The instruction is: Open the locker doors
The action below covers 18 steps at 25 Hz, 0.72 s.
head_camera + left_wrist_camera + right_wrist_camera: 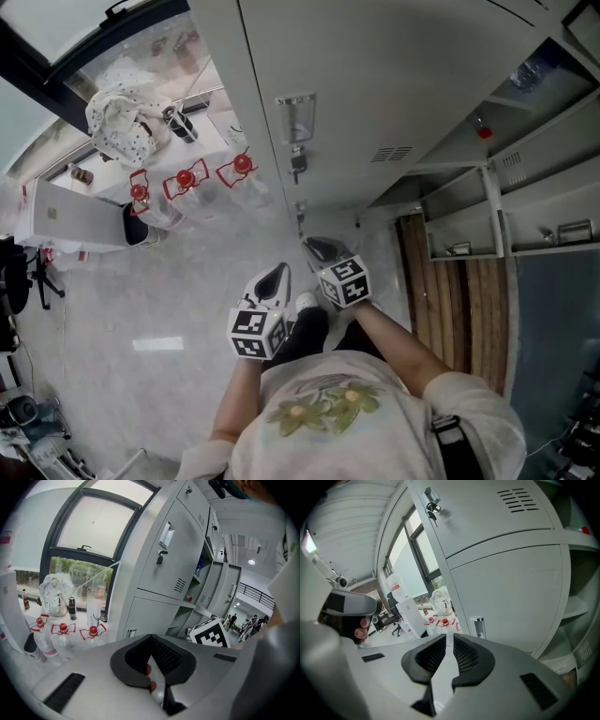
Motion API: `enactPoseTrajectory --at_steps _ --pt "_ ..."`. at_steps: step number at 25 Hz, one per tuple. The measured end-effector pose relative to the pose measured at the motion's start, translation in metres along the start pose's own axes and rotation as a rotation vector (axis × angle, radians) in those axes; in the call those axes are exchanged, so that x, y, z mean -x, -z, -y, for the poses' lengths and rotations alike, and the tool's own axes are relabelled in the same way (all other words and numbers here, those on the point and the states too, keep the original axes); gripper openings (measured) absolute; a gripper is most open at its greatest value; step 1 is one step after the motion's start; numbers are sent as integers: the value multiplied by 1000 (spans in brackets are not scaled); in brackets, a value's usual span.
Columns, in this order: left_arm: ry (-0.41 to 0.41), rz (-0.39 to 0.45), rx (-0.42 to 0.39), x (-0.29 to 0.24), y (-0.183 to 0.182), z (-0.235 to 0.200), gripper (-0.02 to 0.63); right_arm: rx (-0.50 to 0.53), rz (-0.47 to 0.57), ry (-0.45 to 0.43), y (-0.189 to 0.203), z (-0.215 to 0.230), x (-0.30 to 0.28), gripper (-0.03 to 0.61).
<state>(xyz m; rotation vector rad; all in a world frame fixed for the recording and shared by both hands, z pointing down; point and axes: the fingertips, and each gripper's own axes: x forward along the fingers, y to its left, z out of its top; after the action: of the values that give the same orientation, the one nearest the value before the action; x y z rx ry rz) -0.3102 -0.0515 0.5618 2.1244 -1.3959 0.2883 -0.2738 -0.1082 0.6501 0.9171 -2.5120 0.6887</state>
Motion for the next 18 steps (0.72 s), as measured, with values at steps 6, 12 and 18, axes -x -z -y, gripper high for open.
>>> enactPoseTrajectory --at_steps 6,12,18 --pt "-5 9 18 1 0 -7 29 -21 -46 14 4 8 -17 103" --pt "-8 10 34 -1 3 -13 29 -12 -57 34 2 16 -31 118" --pt "-11 8 50 -2 4 -17 29 -22 -47 66 0 24 -43 121"
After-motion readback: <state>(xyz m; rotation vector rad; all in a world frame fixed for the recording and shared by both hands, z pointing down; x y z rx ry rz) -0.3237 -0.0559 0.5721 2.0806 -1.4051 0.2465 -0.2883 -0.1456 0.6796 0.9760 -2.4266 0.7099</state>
